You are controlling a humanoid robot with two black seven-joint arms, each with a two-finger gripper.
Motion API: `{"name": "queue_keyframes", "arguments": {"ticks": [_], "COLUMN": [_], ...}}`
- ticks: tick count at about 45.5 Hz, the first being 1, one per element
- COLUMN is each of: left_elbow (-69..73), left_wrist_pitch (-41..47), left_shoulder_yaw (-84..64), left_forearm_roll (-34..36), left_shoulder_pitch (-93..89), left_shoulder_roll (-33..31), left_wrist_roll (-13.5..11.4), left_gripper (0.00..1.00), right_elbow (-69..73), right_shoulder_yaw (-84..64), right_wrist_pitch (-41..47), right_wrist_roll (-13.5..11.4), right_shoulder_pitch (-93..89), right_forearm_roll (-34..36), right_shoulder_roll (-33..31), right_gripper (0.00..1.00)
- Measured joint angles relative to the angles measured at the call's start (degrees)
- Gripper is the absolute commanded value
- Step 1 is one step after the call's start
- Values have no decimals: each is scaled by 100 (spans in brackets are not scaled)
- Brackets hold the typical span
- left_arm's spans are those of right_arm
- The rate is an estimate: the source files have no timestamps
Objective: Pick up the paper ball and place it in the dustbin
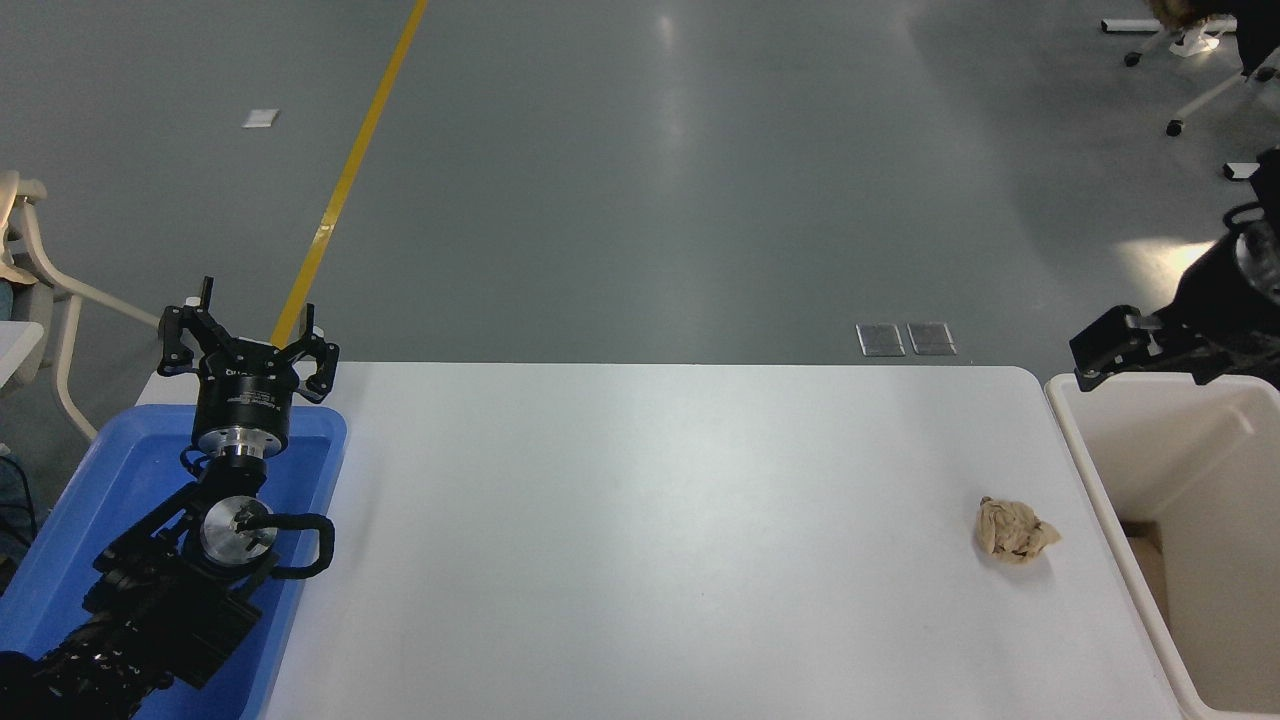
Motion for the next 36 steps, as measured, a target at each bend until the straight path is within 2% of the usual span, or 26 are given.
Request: {"name": "queue_keyframes", "arguments": {"ticks": [17, 36], "left_elbow": [-1, -1], "left_wrist_pitch": [0, -2], "left_shoulder_yaw": [4, 5], "left_forearm_roll": [2, -1], "left_shoulder_pitch": [0, 0], "left_shoulder_roll": [0, 0], "left_wrist_roll": [0, 1], "left_gripper": [99, 99], "right_elbow": [-670, -1661], "right_shoulder_yaw": [255, 1402], "right_wrist_pitch": [-1959, -2663], "right_wrist_roll": [-2, -4], "right_shoulder_pitch": [-1949, -3718], "right_forearm_roll": [309, 632], "right_shoulder_roll": [263, 869], "right_gripper": [100, 100]}}
